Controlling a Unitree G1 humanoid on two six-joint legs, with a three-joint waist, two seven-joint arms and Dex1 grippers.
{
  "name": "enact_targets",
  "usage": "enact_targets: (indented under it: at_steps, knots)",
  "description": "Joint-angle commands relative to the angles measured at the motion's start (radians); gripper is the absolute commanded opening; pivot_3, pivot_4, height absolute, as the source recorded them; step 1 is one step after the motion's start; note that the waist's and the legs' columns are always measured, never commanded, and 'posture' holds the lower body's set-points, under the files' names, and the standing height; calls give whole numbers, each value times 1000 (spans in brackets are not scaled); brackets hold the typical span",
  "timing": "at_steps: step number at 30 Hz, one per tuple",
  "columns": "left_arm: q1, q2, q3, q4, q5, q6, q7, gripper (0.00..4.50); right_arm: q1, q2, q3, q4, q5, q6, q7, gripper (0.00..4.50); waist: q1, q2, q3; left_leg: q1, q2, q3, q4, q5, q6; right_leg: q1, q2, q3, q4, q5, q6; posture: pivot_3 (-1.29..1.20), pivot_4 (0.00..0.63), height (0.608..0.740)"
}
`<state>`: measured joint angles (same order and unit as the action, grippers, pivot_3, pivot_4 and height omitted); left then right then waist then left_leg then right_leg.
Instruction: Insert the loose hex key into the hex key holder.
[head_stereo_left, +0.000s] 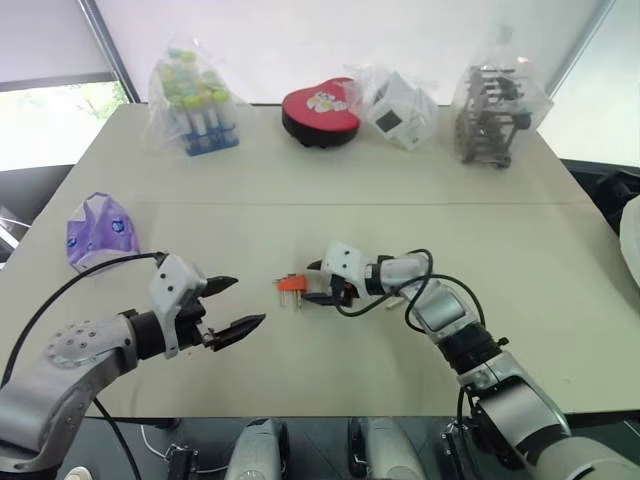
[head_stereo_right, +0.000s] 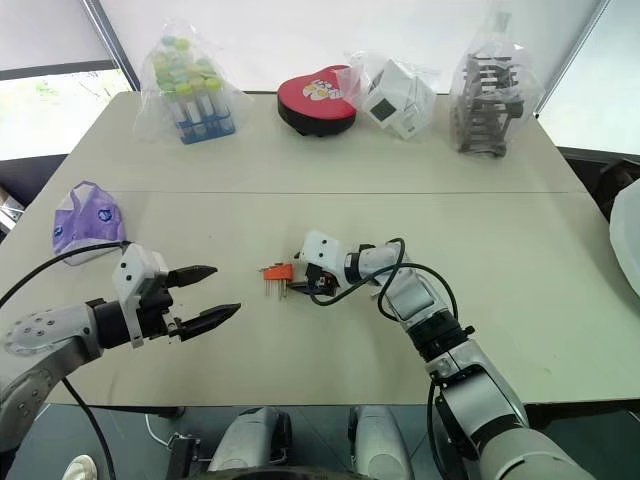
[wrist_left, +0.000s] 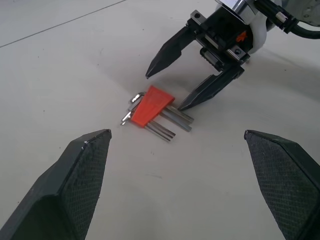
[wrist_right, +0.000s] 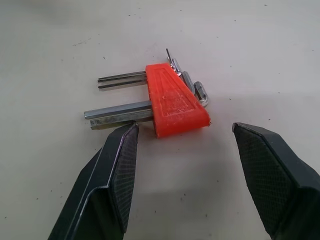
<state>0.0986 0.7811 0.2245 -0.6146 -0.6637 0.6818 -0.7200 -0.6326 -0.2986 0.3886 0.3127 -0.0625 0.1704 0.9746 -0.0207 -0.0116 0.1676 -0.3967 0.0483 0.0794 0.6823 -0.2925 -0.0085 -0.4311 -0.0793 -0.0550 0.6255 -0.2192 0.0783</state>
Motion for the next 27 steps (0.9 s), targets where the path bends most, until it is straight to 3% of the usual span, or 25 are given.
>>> enact_targets:
  at_steps: [1,11,14,16,17,23,27]
  knots:
    - [4,-3,30,-41,-6,-20,5,4445,-11,26,33,33,-11,4,13,3105,0,0,0,1,0,0,0,0,0,0,0,0,0,0,0,0,150,740]
    - [25,-5,41,-55,-6,-21,16,4445,-18,52,41,99,-24,-48,26,3105,-1,0,0,5,1,0,-2,0,0,1,0,0,3,-3,-4,0,150,740]
    - [30,-5,45,-56,-8,-20,17,4500,-21,56,40,118,-29,-69,22,2249,-2,0,0,5,1,0,-2,0,0,1,0,0,3,-3,-4,0,150,740]
    - [31,-9,49,-54,-15,-17,19,4500,-25,59,38,130,-34,-83,9,1183,-2,0,0,5,1,0,-2,0,0,1,0,0,3,-3,-4,0,150,740]
    - [31,-10,51,-53,-19,-14,19,4500,-25,59,38,132,-35,-86,6,972,-2,0,0,5,1,0,-2,0,0,1,0,0,4,-3,-5,0,150,740]
    - [7,-6,66,-25,-53,7,4,4500,-10,23,25,102,-65,-156,-43,978,0,0,0,5,1,0,-2,0,0,1,0,0,4,-3,-5,0,150,740]
    - [-71,-8,131,66,-152,58,10,4500,-10,-58,-11,43,-144,-371,-169,978,9,1,1,5,0,0,-2,0,0,1,-1,0,4,-3,-5,0,150,740]
